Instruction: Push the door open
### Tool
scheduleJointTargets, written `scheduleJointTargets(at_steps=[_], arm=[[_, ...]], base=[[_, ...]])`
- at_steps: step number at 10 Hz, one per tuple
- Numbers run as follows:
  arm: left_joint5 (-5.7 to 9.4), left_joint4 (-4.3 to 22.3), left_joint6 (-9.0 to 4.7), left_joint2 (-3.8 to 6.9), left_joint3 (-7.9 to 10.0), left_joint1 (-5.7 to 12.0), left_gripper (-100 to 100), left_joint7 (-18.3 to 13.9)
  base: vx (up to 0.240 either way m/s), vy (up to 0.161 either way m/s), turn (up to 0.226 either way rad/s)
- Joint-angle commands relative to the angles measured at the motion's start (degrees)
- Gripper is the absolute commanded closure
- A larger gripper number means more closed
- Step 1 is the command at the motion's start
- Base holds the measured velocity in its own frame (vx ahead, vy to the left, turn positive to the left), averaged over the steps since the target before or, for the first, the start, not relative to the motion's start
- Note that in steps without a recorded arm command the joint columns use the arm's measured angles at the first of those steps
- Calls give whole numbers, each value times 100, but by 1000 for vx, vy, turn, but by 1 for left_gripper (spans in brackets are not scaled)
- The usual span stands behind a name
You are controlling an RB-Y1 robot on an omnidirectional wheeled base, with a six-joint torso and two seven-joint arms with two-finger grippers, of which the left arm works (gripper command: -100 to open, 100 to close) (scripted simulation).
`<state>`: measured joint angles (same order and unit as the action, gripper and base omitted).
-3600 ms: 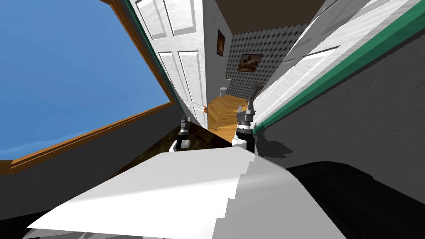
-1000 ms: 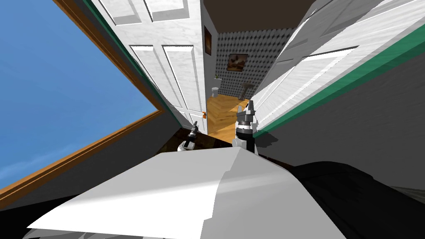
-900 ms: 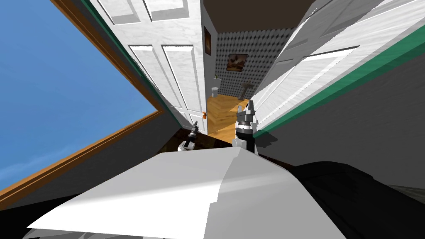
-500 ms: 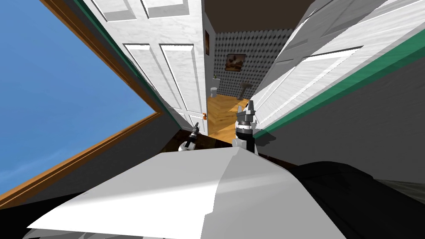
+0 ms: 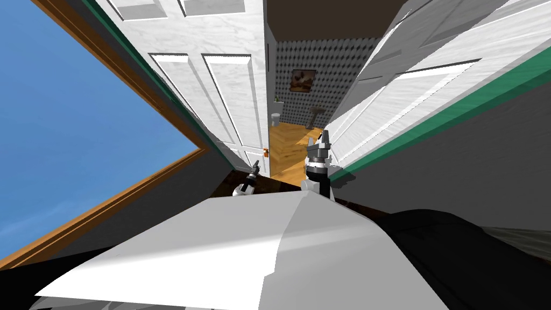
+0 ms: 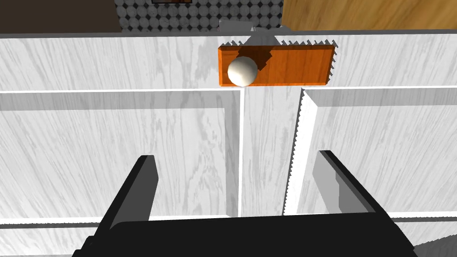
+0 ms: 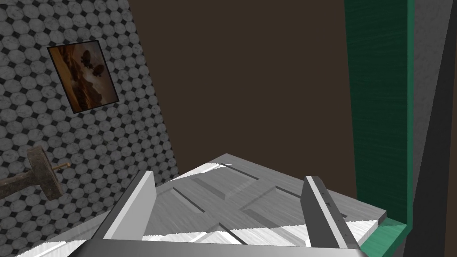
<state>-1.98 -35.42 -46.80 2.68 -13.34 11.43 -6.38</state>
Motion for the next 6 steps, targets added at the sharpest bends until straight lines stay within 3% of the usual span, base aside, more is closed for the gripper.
scheduleJointTargets(at_steps=[1, 3, 6], arm=[[-3, 195, -36, -17, -19, 79, -100, -24], [-3, 253, -45, -26, -22, 109, -100, -27], [10, 288, -72, 28, 7, 102, -100, -6]], base=[[54, 70, -47], [43, 47, -26], [138, -33, -24]])
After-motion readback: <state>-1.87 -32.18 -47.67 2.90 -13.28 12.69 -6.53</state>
